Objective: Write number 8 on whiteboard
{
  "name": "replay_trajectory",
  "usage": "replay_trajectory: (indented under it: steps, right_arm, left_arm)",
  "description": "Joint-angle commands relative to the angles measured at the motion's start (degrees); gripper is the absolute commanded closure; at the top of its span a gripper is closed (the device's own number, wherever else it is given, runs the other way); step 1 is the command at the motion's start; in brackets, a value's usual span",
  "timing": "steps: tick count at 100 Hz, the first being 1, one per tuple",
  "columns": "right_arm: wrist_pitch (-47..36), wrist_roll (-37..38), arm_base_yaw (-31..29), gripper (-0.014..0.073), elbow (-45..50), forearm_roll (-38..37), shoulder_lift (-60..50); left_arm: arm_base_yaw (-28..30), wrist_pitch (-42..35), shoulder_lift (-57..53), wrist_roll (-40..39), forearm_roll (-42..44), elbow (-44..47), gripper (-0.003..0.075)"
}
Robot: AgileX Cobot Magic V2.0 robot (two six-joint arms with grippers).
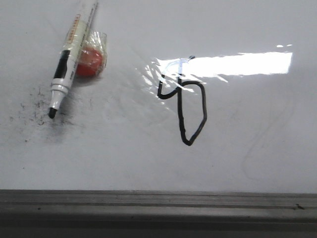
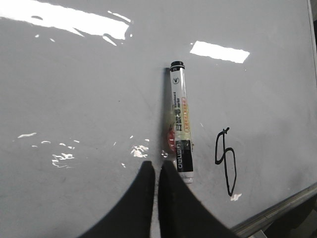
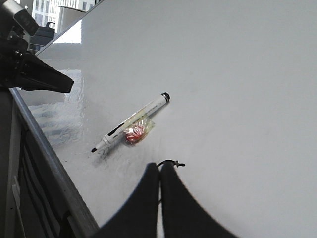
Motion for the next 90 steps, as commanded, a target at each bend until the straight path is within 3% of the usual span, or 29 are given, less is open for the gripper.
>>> replay_trajectory:
  steps: [1,36,48,53,65,81,90]
  right_arm:
    - [-1.18,-0.26,-0.25,0.0659,-1.41,1.17,0.74]
    - [-1.18,-0.26,-0.25,0.0659,-1.41,1.17,0.74]
    - [-1.18,-0.26,-0.25,0.0659,-1.41,1.17,0.74]
    - [-1.18,-0.26,-0.25,0.0659,-1.41,1.17,0.74]
    - [-1.18,-0.26,-0.25,0.0659,-1.41,1.17,0.74]
    - [-1.18,-0.26,-0.25,0.0659,-1.41,1.17,0.74]
    - [-1.18,-0.26,-0.25,0.0659,-1.41,1.17,0.74]
  left_arm:
    - [-0.31,1.95,0.32,0.13,0.82,-1.46,0.0741]
    - [0.06,2.04,-0.46,0.13,1.5,1.06,0.0741]
    - [1.89,3.19,-2.77,-0.19,10.26,4.18,0.0741]
    - [3.89,4.18,-4.27,-2.29,17.7,5.34,0.0741]
    - [11.87,7.12,-8.5,-16.06,39.6,7.78,0.0741]
    - [27.98,17.01,-13.54,-48.6,70.32,10.0,0.0741]
    - [35.65,22.1,-15.98,-64.76,83.37,11.28,0.0741]
